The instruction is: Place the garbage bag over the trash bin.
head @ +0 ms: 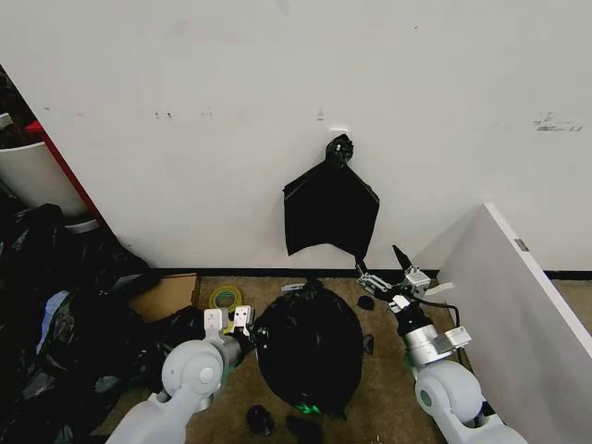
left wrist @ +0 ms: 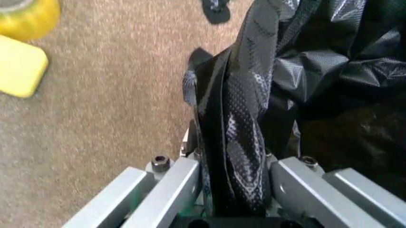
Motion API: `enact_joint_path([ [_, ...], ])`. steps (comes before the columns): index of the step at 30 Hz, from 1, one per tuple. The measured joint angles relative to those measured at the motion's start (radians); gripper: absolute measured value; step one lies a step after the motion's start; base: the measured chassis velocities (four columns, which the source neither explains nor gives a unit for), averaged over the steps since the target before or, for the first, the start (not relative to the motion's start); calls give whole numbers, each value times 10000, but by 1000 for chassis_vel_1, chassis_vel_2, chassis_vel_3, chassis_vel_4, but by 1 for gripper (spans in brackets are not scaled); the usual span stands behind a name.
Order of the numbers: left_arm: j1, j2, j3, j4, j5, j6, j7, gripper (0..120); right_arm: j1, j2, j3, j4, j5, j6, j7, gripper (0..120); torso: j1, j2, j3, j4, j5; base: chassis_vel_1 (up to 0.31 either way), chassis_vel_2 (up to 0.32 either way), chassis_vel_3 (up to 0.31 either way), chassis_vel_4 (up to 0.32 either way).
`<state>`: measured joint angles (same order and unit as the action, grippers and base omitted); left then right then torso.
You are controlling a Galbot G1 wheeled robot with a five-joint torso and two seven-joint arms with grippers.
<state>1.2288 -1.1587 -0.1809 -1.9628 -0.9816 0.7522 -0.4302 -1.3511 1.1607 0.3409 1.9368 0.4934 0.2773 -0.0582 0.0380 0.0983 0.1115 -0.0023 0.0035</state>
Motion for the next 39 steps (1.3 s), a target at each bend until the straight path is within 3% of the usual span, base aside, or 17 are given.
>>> enact_joint_path([
  [10, 220, 37, -23, 3, 525, -96, 188, 36, 105, 36, -120, -154, -46, -26, -68, 100, 0, 0, 0, 1, 1, 0, 0, 0, 0],
  [14, 450, 151, -216, -394, 526, -125, 3, 55, 73, 42, -104, -154, -53, -28, -81, 100, 0, 0, 0, 1, 0, 0, 0, 0, 0],
  [16, 509, 188, -232, -496, 526, -126, -122, 59, 60, 41, -93, -154, -57, -27, -82, 100, 0, 0, 0, 0, 0, 0, 0, 0, 0],
  [20, 832, 400, -387, -1256, 484, -168, -820, 75, 22, 41, -50, -148, -64, -27, -77, 100, 0, 0, 0, 2, 0, 0, 0, 0, 0],
  [26, 1025, 509, -584, -2335, 564, -545, -903, 96, 0, 90, -47, -105, -160, -25, -38, 100, 0, 0, 0, 1, 1, 0, 0, 0, 0],
  [28, 1106, 495, -593, -2513, 1449, -1368, -509, 99, -26, 121, -44, -34, -266, -19, 79, 100, 0, 0, 0, 0, 2, 0, 0, 0, 0],
  [29, 1106, 495, -593, -2513, 1449, -1368, -509, 99, -26, 121, -44, -34, -266, -19, 79, 100, 0, 0, 0, 0, 2, 0, 0, 0, 0],
  [31, 1260, 383, -600, -2155, 3739, -3666, 317, 100, -60, 172, 28, 93, -629, -10, 610, 100, 0, 1, -1, 0, 4, 0, 0, 0, 0],
  [33, 1353, 11, -643, -1245, 6134, -6050, 1263, 100, -154, 239, 231, 249, -1364, -64, 1257, 100, 0, 0, 2, 4, 0, 0, 0, 0, 0],
  [35, 1427, -470, -698, -762, 7648, -8063, 1980, 100, -314, 317, 495, 405, -1912, -119, 1529, 100, 0, 0, 1, 0, -6, 0, 0, 0, 0],
  [36, 1539, -668, -747, -721, 7903, -8702, 2133, 100, -410, 350, 607, 516, -2091, -187, 1624, 100, 0, 0, 1, -1, -2, 0, 0, 0, 0],
  [39, 1803, -923, -853, -852, 7656, -9019, 2170, 100, -574, 407, 729, 737, -2287, -429, 1905, 100, 0, 0, 1, -1, 3, 0, 0, 0, 0],
])
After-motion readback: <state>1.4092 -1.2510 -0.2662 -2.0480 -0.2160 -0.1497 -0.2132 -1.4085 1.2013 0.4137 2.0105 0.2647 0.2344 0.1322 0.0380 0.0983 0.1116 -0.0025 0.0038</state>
